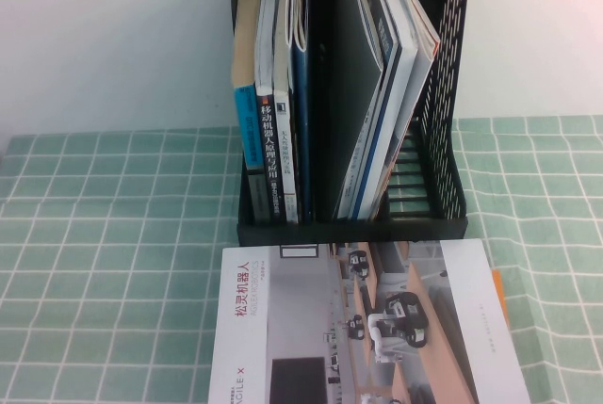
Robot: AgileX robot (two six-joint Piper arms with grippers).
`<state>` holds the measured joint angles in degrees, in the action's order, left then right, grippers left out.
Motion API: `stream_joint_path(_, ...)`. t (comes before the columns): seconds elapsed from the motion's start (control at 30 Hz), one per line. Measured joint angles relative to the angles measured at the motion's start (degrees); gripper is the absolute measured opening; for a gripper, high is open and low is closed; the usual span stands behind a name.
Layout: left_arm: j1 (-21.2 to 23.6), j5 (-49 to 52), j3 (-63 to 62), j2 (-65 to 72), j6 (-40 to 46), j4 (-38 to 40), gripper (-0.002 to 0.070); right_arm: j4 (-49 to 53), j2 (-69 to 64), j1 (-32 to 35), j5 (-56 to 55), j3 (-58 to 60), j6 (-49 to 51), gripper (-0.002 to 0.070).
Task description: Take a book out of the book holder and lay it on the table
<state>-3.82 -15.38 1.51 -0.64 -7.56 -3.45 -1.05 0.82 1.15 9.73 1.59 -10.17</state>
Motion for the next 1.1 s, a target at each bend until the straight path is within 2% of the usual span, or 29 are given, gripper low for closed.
stream_joint_path(0.23, 0.0, -0.6, 0.0, 0.0, -3.9, 0.1, -0.0001, 0.2, 0.0, 0.0, -20.8, 0.0, -0.3, -0.0002)
stream_joint_path(0.4, 0.0, -3.4, 0.0, 0.0, -9.8, 1.6, -0.0001, 0.2, 0.0, 0.0, -28.0, 0.0, -0.3, -0.0002)
stream_joint_path(0.57, 0.0, -4.1, -0.2, 0.0, -15.1, 1.6, -0.0001, 0.2, 0.0, 0.0, -28.2, 0.0, -2.6, -0.0002)
stream_joint_path(0.7, 0.0, 6.6, -6.4, 0.0, -18.6, -2.6, -0.0001, 0.2, 0.0, 0.0, -28.5, 0.0, -3.8, -0.0002)
stream_joint_path(0.83, 0.0, 13.9, -16.0, 2.3, -19.5, -10.9, -0.0001, 1.4, 0.0, 0.0, -29.2, 0.0, -4.1, -0.0002)
stream_joint_path(0.93, 0.0, 13.1, -21.4, 6.0, -19.5, -15.6, -0.0001, 2.8, 0.0, 0.0, -27.3, -1.4, -4.2, -0.0002)
stream_joint_path(1.1, 0.0, 1.3, -23.1, 12.3, -20.5, -18.4, -0.0001, 6.9, -1.7, 0.0, -20.6, -8.2, -2.9, -0.0002)
